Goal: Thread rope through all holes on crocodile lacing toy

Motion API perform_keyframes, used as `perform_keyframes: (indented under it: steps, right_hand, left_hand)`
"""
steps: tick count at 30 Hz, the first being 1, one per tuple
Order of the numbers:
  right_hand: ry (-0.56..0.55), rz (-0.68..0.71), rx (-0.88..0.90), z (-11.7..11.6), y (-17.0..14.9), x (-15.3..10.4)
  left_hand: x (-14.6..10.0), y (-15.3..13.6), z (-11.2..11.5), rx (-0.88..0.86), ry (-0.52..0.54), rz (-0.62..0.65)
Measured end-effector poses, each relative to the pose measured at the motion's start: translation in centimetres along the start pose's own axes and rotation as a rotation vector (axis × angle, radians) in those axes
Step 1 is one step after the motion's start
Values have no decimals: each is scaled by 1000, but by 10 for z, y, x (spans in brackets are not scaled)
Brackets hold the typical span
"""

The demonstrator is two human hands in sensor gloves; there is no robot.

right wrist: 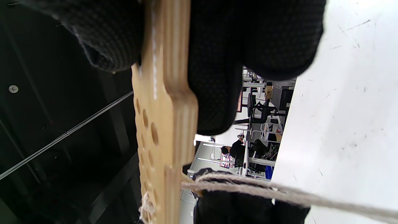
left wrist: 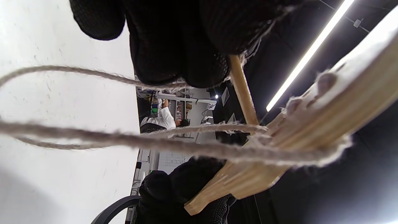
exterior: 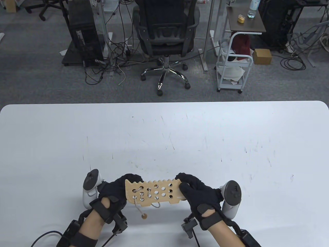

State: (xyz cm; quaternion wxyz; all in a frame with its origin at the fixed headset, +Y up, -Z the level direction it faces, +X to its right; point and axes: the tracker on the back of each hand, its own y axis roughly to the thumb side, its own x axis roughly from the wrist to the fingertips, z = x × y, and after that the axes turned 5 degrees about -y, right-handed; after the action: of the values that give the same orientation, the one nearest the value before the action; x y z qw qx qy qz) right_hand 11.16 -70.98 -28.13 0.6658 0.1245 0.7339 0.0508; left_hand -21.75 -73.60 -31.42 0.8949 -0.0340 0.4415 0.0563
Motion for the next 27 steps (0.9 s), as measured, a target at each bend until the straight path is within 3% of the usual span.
perform_keyframes:
  steps: [11, 27]
  right_hand:
    - [40, 16, 25, -5, -3, 0]
    - [59, 51, -94, -9, -4, 1]
  left_hand:
    - [-2, 0, 0, 82, 60, -22]
    - [4, 5, 23, -29, -165, 43]
